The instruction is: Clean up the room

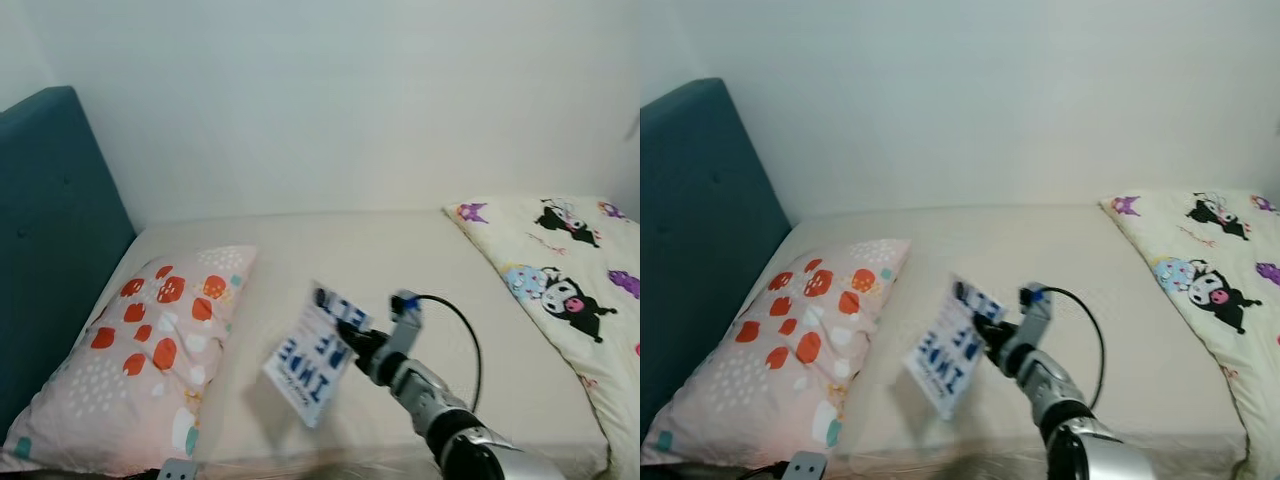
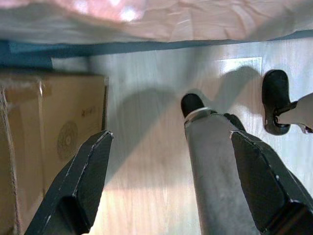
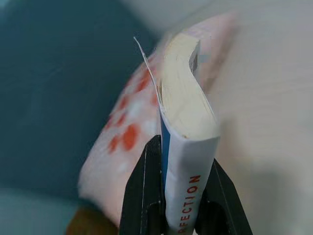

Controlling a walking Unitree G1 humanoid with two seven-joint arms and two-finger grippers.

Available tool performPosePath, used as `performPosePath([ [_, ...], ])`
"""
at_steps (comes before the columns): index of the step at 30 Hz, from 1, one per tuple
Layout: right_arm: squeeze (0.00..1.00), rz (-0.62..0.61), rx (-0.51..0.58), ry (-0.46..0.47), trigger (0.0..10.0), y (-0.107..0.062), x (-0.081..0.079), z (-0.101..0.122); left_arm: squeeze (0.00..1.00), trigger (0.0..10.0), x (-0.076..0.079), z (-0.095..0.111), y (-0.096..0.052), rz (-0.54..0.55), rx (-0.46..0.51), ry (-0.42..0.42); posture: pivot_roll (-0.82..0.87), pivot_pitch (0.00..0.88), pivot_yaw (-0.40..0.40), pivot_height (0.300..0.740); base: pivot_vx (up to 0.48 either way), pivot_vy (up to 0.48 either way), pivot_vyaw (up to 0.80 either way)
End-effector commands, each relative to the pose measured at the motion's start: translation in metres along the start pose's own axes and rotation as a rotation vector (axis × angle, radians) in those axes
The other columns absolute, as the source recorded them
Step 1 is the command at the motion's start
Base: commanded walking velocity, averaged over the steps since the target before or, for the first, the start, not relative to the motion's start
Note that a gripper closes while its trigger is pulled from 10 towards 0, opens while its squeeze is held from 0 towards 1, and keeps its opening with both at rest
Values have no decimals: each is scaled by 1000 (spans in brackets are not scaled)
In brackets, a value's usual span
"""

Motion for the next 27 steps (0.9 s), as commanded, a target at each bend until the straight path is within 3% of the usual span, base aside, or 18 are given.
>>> performPosePath([
  [1, 0, 58, -43, -42, 10000, 6, -10, -3, 0, 10000, -3, -3, -1, 8, -5, 16, 23, 17, -10, 740, 0, 0, 0],
  [8, 0, 9, -63, -59, 10000, 7, -10, -12, 0, 10000, -1, -2, -1, 9, 1, 8, 36, 28, -21, 740, 0, 0, 0],
  [13, 0, -83, -17, 4, 10000, 5, -1, -7, 0, 10000, -3, -14, -3, 5, 2, 19, 70, 123, -16, 725, 0, 0, 0],
  [27, 0, -30, 32, -24, 10000, 15, -15, 11, 0, 10000, -2, -23, -5, 17, -6, -15, 101, 151, -40, 665, 0, 0, 0],
])
Point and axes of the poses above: a point about 5 cm out from each wrist's last joint towards the gripper, its own y axis pointing out of the wrist towards the gripper, its own z axis along the axis of the wrist's last joint, x = y × z, the point moved 1 cm from there along y, pointing out of the wrist towards the gripper, and after that the axes turned 8 degrees about y, right-handed, at the moved point
